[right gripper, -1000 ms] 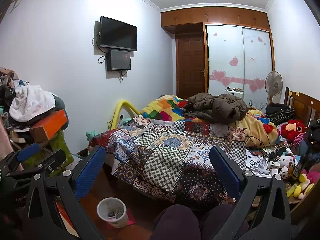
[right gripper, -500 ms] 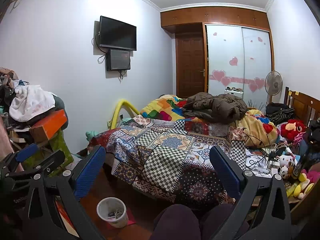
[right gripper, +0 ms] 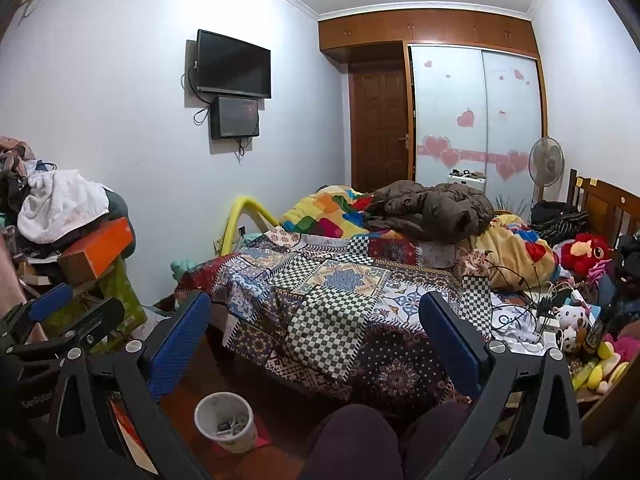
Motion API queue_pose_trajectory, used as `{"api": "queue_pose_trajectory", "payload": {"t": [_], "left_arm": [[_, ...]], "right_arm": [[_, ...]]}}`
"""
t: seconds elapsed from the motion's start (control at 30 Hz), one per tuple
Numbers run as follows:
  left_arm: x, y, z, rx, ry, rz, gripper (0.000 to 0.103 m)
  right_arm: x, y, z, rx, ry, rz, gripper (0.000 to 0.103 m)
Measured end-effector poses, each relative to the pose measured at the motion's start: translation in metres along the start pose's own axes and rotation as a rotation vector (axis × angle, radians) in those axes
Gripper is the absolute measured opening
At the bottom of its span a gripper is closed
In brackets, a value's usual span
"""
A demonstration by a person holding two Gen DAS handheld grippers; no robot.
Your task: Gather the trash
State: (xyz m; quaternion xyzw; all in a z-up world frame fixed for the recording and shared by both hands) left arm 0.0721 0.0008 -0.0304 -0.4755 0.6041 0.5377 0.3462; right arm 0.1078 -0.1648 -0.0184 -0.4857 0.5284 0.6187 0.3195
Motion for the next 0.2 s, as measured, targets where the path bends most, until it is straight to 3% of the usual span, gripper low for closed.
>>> {"api": "queue_pose_trajectory", "payload": {"t": [0.2], "left_arm": [[0.0017,-0.0001,-0.0017,0.004,-0.007,0.007,0.101]], "right_arm": [[0.0020,-0.0042,0.0008,-0.001,-0.005,0.011,0.103]]}}
Point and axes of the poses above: each gripper's, at about its wrist camera, not at the fingertips, and y roughly against the way its jaws point, z to its left, x to its underside, the point moved 10 cm from there along -y, roughly the way its jaws point, and after that the axes turned 4 degrees about y, right-handed, at the moved point
